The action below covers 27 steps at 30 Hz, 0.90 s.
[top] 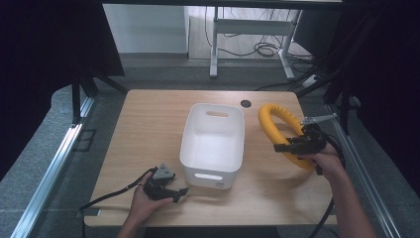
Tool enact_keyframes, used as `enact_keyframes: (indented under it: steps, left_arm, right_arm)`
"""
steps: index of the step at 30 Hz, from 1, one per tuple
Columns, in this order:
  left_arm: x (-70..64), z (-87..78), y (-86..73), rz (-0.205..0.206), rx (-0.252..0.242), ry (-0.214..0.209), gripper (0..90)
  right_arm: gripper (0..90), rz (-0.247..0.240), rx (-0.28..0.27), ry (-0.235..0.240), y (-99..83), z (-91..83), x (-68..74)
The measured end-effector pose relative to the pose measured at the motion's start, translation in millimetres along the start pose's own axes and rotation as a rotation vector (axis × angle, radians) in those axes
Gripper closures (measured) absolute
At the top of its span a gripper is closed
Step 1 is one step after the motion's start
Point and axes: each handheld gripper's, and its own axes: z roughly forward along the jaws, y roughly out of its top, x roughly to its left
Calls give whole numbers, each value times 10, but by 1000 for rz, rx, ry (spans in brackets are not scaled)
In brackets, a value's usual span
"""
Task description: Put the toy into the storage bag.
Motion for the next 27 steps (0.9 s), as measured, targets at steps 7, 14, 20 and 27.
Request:
enact_keyframes:
  steps: [7, 14, 20, 27]
  left_arm:
    - [-1, 4, -1, -1, 0, -1, 230]
    - [-1, 8, -2, -2, 0, -2, 230]
    - [-1, 9, -2, -2, 1, -3, 230]
    - [-1, 9, -2, -2, 1, -4, 230]
  right_arm:
    - [515, 18, -41, 5, 29, -82, -28]
    - [516, 21, -66, 4, 62, -146, -32]
    - [517, 20, -94, 9, 85, -193, -30]
    - [517, 22, -148, 17, 108, -275, -21]
